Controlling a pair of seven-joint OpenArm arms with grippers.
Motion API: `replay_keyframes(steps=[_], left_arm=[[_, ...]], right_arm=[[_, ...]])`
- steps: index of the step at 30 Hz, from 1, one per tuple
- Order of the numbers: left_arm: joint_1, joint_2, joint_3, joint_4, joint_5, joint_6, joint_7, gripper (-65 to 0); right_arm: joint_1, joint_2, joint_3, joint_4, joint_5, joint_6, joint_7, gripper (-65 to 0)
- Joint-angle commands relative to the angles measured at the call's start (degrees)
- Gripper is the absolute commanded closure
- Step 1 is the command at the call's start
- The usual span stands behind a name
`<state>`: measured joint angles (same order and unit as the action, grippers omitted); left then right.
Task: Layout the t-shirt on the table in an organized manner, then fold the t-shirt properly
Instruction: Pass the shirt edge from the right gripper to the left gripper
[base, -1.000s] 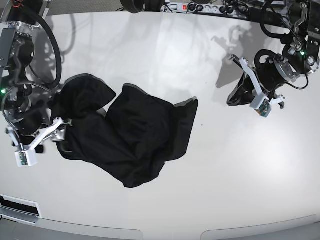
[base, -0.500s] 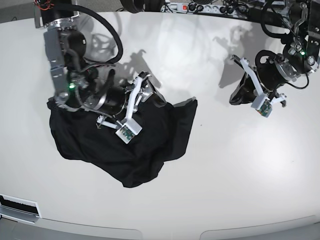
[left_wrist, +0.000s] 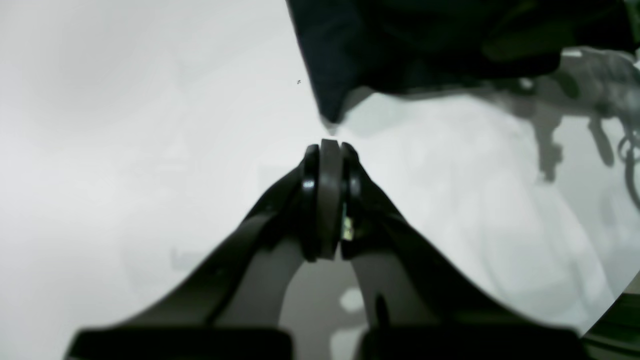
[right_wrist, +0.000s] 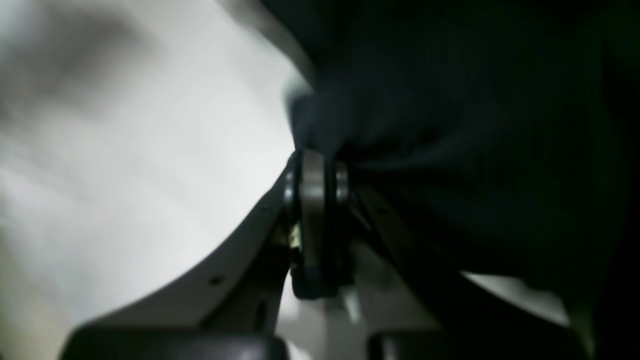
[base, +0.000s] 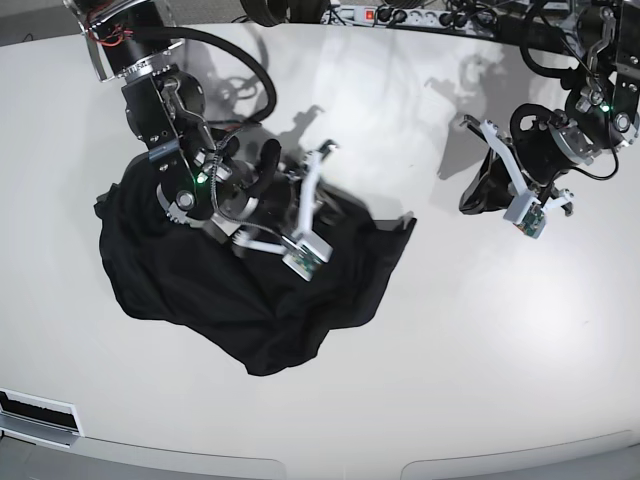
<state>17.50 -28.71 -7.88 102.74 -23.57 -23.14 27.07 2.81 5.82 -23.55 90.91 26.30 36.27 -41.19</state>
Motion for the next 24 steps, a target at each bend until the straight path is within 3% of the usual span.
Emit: replay_keyframes(steps=[1, 3, 5, 13, 14, 17, 19, 22, 24], left_arm=[[-0.35, -0.85, -0.39, 0.92, -0.72, 0.0, -1.25, 0.0], [-0.37, -0.87, -0.39, 0.92, -0.72, 0.0, -1.27, 0.0], [-0.37, -0.87, -0.39, 0.92, -0.72, 0.0, -1.27, 0.0], [-0.39, -0.85, -0.39, 0.92, 0.81, 0.0, -1.09, 0.0], [-0.37, -0.85, -0.39, 0.92, 0.81, 0.02, -1.18, 0.0], [-0.33, -0.85, -0.39, 0.92, 1.27, 0.02, -1.03, 0.0], [-0.35, -0.87, -0.39, 0.92, 2.71, 0.02, -1.05, 0.0], [-0.35, -0.96, -0.39, 0.92, 3.61, 1.86, -1.11, 0.0], [-0.35, -0.96, -0.39, 0.92, 3.61, 3.45, -1.07, 0.0]], right_arm=[[1.27, -0.94, -0.09, 4.0, 5.53, 3.41, 1.86, 0.0], [1.33, -2.29, -0.09, 8.66, 13.0, 3.73, 1.22, 0.0], [1.36, -4.31, -0.09, 11.39, 15.89, 3.73, 1.05, 0.0], [2.62, -13.05, -0.09, 8.72, 3.93, 3.73, 1.92, 0.0], [3.21, -13.77, -0.15, 7.98, 2.71, 1.6, 2.01, -4.5], [6.27, -14.6, -0.13, 6.21, -4.22, -6.03, 2.73, -35.4], [8.81, -14.51, -0.02, 6.14, -9.73, -9.75, 2.23, -50.6], [12.17, -13.97, 1.92, 6.21, -13.44, -12.31, -2.32, -52.7], [13.33, -13.05, 4.35, 6.21, -12.68, -11.98, -6.64, -52.7]])
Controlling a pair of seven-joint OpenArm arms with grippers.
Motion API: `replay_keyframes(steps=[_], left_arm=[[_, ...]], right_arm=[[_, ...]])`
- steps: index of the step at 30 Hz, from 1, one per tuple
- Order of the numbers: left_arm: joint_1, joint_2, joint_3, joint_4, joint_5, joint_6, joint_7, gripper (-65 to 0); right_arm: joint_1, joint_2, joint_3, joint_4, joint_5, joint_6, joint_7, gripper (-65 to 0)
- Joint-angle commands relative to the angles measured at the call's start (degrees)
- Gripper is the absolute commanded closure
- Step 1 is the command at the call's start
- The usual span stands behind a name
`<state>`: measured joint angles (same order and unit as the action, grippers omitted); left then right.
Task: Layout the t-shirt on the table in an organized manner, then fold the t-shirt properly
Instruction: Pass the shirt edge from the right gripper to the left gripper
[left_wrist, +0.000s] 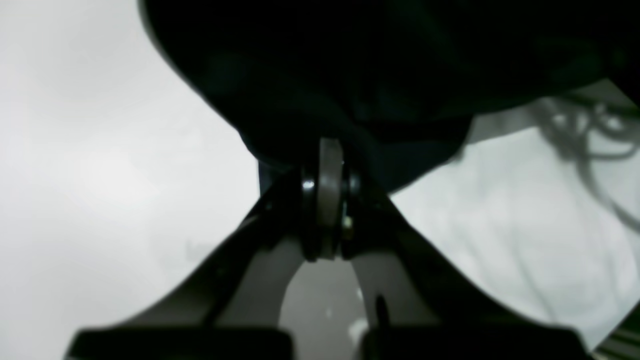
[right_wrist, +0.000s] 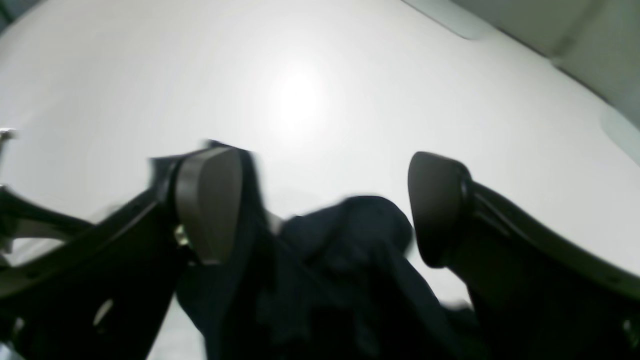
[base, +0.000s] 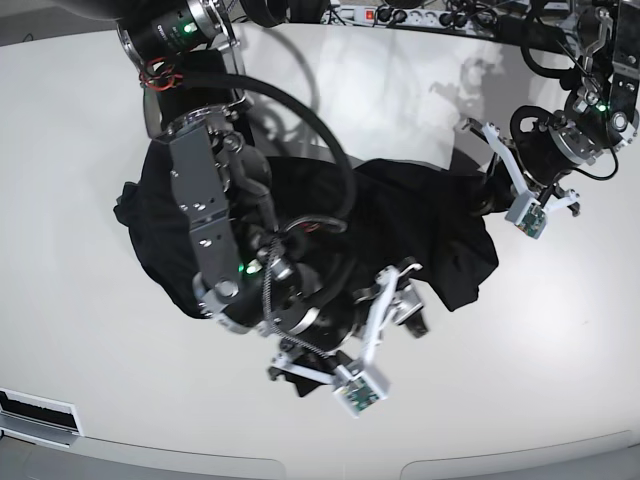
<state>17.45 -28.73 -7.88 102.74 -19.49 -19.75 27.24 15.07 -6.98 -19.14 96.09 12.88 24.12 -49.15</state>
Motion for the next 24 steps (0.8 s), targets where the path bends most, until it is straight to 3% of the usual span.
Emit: replay_keyframes(steps=[1, 5, 10, 13, 19, 22, 24], left_arm=[[-0.28, -0.94, -0.39, 0.92, -0.48, 0.52, -1.22, -2.9], [-0.33, -0.94, -0.39, 0.9, -0.48, 0.48, -1.27, -23.0], [-0.37, -0.79, -0.37, 0.9, -0.48, 0.48, -1.6, -31.8], [-1.33, -0.59, -0.37, 0.9, -0.39, 0.94, -1.97, -34.8], [-6.82, 0.17, -0.39, 0.85, 2.58, 9.11, -1.2, -34.8], [-9.44, 1.44, -0.37, -1.66, 1.46, 9.25, -1.42, -34.7], [-12.74, 2.64, -0.37, -6.47, -1.29, 7.17, -1.22, -34.7]], right_arm=[[1.16, 0.44, 1.31, 1.03, 1.33, 1.16, -0.52, -52.7], [-0.46, 5.27, 6.97, 1.03, 11.8, 6.86, -5.57, -52.5], [-5.35, 11.23, 12.57, 2.51, 25.16, 14.38, -8.61, -52.3], [-9.46, 13.7, 13.84, 5.81, 28.13, 15.88, -9.99, -52.3], [-15.87, 15.47, 13.79, 9.68, 27.45, 15.88, -10.05, -52.3], [-18.75, 15.74, 13.79, 9.68, 27.39, 15.88, -10.1, -52.3], [-19.96, 15.74, 13.79, 9.68, 27.39, 15.88, -10.05, -52.3]])
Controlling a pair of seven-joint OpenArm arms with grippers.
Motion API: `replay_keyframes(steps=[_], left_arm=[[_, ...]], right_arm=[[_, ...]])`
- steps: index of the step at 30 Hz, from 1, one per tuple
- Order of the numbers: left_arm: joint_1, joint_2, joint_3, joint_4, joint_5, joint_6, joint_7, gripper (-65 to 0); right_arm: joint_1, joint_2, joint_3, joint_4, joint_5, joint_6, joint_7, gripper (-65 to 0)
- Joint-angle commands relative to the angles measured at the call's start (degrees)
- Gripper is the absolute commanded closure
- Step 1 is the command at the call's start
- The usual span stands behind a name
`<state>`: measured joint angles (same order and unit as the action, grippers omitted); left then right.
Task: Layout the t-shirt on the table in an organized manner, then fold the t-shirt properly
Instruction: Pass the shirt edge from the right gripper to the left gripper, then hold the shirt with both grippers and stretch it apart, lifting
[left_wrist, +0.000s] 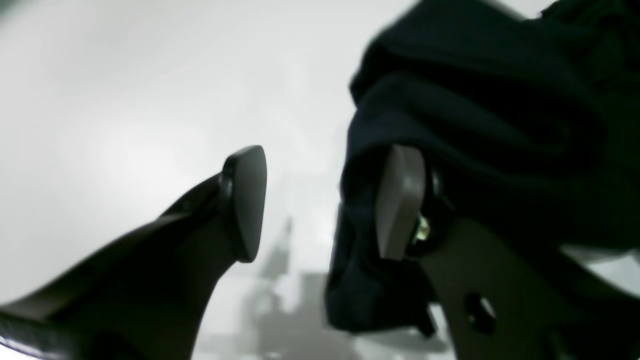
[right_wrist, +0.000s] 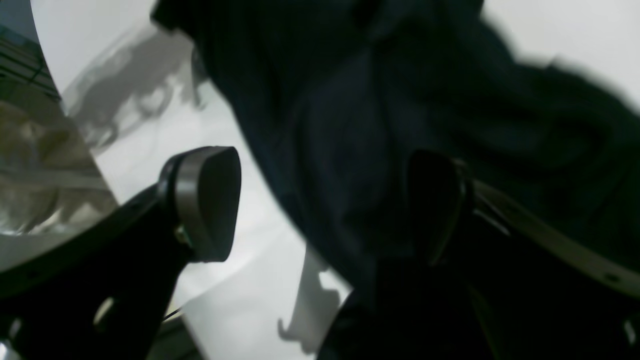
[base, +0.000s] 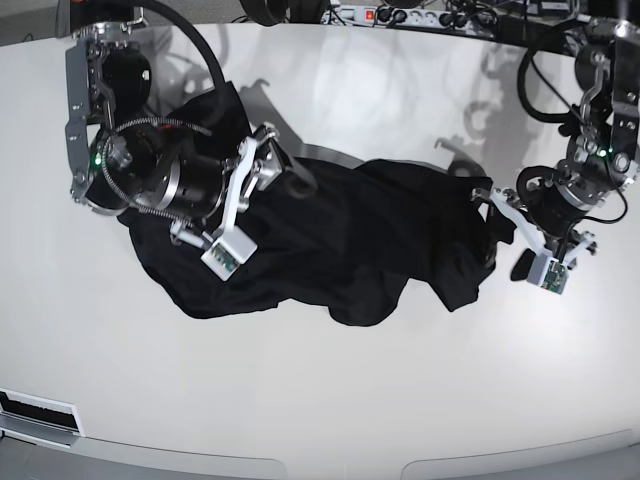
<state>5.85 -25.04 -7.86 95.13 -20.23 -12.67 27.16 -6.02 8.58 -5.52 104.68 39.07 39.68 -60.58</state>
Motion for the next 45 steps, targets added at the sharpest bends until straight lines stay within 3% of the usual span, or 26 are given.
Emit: replay_keyframes(steps=[1, 5, 6, 8, 9, 12, 14, 20, 21, 23, 25, 26, 27, 29, 32, 34, 35, 37, 41, 45], left_arm=[[-2.99, -0.37, -0.39, -1.97, -1.95, -1.92, -0.9, -34.7], [-8.87, 1.55, -0.39, -13.29, -8.68, -10.36, 2.54, -31.7], [-9.75, 1.84, -0.39, -14.82, -10.12, -11.98, 3.96, -25.9], [-10.8, 1.84, -0.42, -15.34, -12.55, -13.55, 7.06, -6.5], [-11.34, 1.55, -0.44, -14.75, -13.77, -13.53, 8.59, 0.0], [-12.59, -0.13, -0.46, -10.97, -16.17, -13.49, 10.51, 0.0], [-12.98, -2.03, -0.46, -7.19, -16.28, -13.53, 10.86, 0.0], [-13.07, -8.31, -0.46, -2.14, -17.05, -13.55, 10.49, 0.0], [-13.05, -8.7, -0.46, -2.14, -17.29, -13.53, 10.4, 0.0], [-13.05, -8.96, -0.46, -2.16, -17.38, -13.51, 10.43, 0.0], [-13.03, -8.92, -0.46, -2.14, -17.38, -13.53, 10.43, 0.0], [-13.03, -8.92, -0.46, -2.14, -17.38, -13.53, 10.43, 0.0], [-13.03, -8.94, -0.46, -2.16, -17.33, -13.51, 10.49, 0.0], [-13.03, -8.96, -0.46, -2.21, -17.33, -13.51, 10.69, 0.0], [-13.0, -8.94, -0.46, -2.27, -17.35, -13.51, 10.73, 0.0], [-13.0, -8.94, -0.46, -2.27, -17.35, -13.51, 10.71, 0.0], [-13.03, -8.96, -0.46, -2.27, -17.38, -13.51, 10.69, 0.0], [-13.05, -9.09, -0.46, -2.27, -17.38, -13.51, 10.62, 0.0], [-14.56, -12.02, -0.46, -2.25, -19.85, -13.53, 10.25, 0.0], [-18.67, -17.64, -0.46, -2.23, -22.45, -14.25, 10.71, 0.0]], right_arm=[[0.81, 0.17, 0.17, 1.09, 1.14, 0.32, 1.38, -52.3], [0.46, 0.17, 0.17, 1.09, -1.2, 0.32, 1.38, -52.3], [0.48, 0.17, 0.17, 1.09, -2.01, 0.32, 1.4, -52.3], [0.55, 0.17, 0.24, 1.09, -2.89, 0.32, 1.62, -51.5], [0.66, 0.17, 0.22, 1.09, -3.5, 0.32, 1.6, -48.2], [0.92, 0.9, 0.22, 1.09, -5.49, 0.32, 1.31, -27.8], [0.61, 2.67, 0.22, 1.09, -5.49, 0.32, 0.59, -20.3], [-2.67, 9.38, 0.09, 1.07, -3.76, 0.32, -0.11, -21.5], [-3.63, 9.99, -0.24, 1.07, -2.47, 0.32, 0.09, -23.9], [-5.57, 10.49, -1.42, 0.96, -2.8, 0.32, 2.19, -34.8], [-7.17, 10.43, -3.17, 0.15, -8.55, 0.32, 8.41, -46.2], [-7.74, 10.43, -4.17, -0.81, -13.57, 0.32, 12.92, -48.7], [-8.0, 10.43, -5.25, -2.14, -18.73, -0.74, 16.87, -48.9], [-7.89, 10.43, -7.04, -5.66, -26.58, -7.74, 22.05, -48.9], [-7.23, 10.12, -8.61, -10.93, -30.97, -14.56, 23.52, -48.2], [-6.4, 10.14, -9.31, -14.01, -32.52, -15.37, 23.47, -39.4], [-5.84, 10.14, -9.53, -15.15, -33.77, -15.41, 23.28, -29.1], [-4.52, 10.19, -9.49, -15.65, -37.09, -15.47, 20.76, -1.5], [0.44, 10.84, -9.49, -11.47, -39.52, -17.27, 12.7, 0.0], [3.69, 14.16, -9.44, -2.14, -39.26, -18.12, 11.43, 0.0]])
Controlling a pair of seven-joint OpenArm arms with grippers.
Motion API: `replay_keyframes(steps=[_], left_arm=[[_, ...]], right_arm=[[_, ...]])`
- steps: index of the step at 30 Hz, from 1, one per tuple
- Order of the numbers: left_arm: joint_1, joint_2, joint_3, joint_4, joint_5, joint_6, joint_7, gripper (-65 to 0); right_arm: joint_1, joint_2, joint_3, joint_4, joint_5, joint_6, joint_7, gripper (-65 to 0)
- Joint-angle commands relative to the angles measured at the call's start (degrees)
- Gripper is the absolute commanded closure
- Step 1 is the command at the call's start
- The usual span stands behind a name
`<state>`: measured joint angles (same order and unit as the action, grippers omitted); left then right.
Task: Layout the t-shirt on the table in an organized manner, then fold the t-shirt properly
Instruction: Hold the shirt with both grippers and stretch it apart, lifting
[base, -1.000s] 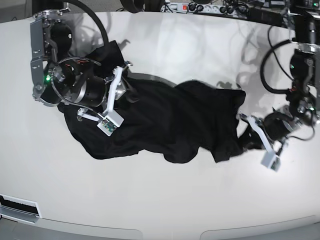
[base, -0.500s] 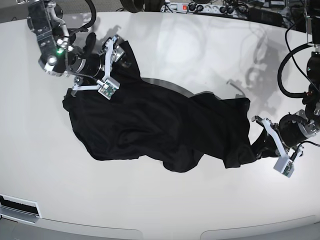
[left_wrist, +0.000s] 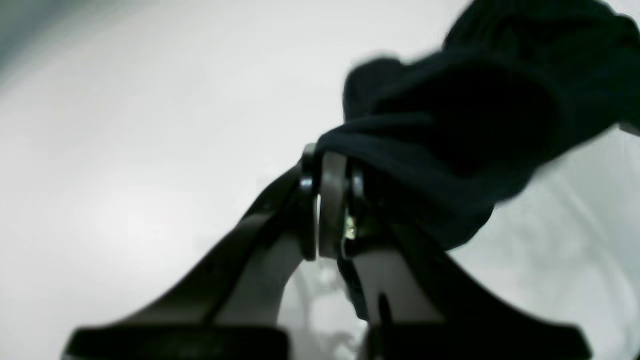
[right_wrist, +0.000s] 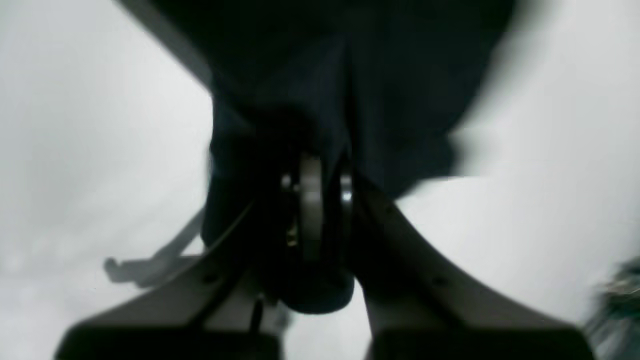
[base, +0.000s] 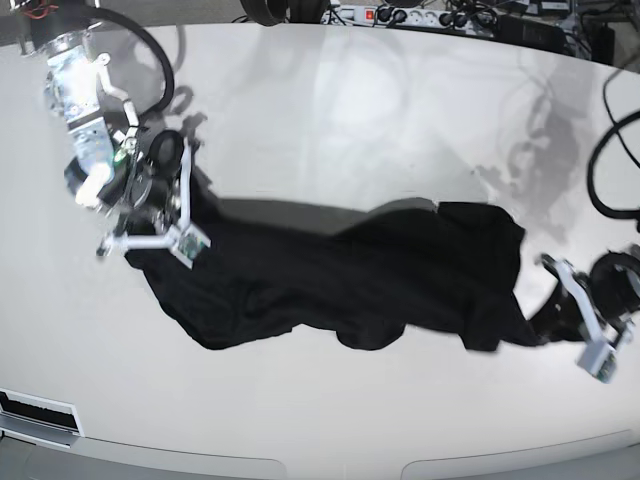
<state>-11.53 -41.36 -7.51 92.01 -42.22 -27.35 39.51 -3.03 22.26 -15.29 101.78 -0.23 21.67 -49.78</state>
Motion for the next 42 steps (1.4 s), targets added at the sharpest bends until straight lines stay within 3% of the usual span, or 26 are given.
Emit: replay_keyframes(steps=[1, 6, 10, 15, 18, 21, 24, 29, 39, 42], left_arm=[[-2.4, -2.8, -0.81, 0.87, -0.83, -0.22, -1.64, 0.0], [-7.65, -8.09, -0.81, 0.87, -2.8, -1.75, -1.66, 0.0], [-10.69, -10.82, -0.81, 0.87, -3.61, -1.84, -1.73, 0.0], [-12.39, -13.18, -0.81, 0.85, -3.54, -1.73, -1.97, 0.0], [-13.33, -13.22, -0.81, 0.61, -3.3, -0.94, -2.23, 0.0], [-13.4, -13.05, -0.81, 0.44, -0.63, 2.99, -2.64, 0.0], [-13.42, -13.07, -0.81, -0.48, 0.42, 4.96, -3.69, 0.0], [-13.46, -13.07, -0.79, -2.27, 0.44, 4.94, -6.75, 0.0], [-17.9, -13.09, -0.74, -3.26, 1.7, 4.92, -6.45, 0.0], [-17.35, -12.74, -0.74, -3.32, 1.66, 4.85, -5.49, 0.0]], right_arm=[[1.14, 1.55, 0.33, 3.52, 0.22, -0.52, 0.66, 0.0], [3.8, 5.55, 0.35, 15.19, 0.0, -4.2, 0.7, 0.0], [6.62, 5.73, 1.22, 16.9, -2.62, -5.57, 2.23, 0.0], [9.42, 5.68, 3.72, 16.9, -3.23, -11.04, 2.67, 0.0], [11.47, 5.68, 5.27, 16.87, -3.26, -13.99, 2.6, 0.0], [12.26, 5.7, 6.95, 16.87, -3.26, -16.9, 2.62, 0.0], [12.24, 5.7, 7.91, 16.87, -3.23, -16.52, 2.6, 0.0], [12.28, 5.7, 7.91, 16.87, -3.28, -16.55, 3.82, 0.0], [15.28, 5.7, 7.89, 16.74, -2.91, -16.65, 4.07, 0.0], [15.23, 5.68, 7.89, 15.8, -0.76, -13.31, 3.34, 0.0]])
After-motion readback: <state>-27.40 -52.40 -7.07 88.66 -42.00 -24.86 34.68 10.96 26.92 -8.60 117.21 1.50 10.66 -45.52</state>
